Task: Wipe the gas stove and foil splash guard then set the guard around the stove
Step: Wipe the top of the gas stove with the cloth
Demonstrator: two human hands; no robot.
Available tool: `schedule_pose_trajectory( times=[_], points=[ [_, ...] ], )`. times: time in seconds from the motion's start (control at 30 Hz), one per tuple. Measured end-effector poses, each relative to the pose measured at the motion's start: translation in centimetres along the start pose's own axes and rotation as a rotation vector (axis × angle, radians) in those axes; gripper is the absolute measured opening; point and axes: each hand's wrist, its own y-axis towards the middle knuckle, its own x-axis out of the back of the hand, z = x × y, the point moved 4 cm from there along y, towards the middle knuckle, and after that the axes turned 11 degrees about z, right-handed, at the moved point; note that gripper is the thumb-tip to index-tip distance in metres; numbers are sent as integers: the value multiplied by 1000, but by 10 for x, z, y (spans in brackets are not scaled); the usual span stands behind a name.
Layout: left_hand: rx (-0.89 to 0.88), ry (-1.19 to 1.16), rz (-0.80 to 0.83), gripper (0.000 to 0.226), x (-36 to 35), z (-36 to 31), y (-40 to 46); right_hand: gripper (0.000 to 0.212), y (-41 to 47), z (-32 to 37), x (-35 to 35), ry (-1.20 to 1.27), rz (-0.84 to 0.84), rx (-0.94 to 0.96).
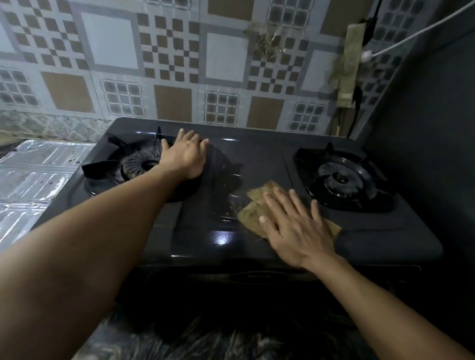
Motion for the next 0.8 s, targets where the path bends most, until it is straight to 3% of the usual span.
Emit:
schedule_pose_trajectory(
  times=[0.17,0.33,0.43,0.6,0.73,0.8],
  points=[
    [-48,142,-77,56,6,-15,-11,66,-4,14,-3,-6,-37,-109],
    [-128,297,-50,54,13,-30,-16,72,-18,90,-11,-96,-27,275],
    [-154,335,-26,52,11,-41,-19,67,-26,92,-10,-48,-39,333],
    [-225,318,23,52,3,-72,-30,59,-50,-1,-13,-85,-154,146],
    [-273,265,80,52,-15,-105,-45,71,-73,-120,-9,-10,-107,-113],
    [-299,224,112,50,-25,-124,-53,63,-77,-167,-1,29,-70,-273]
  ],
)
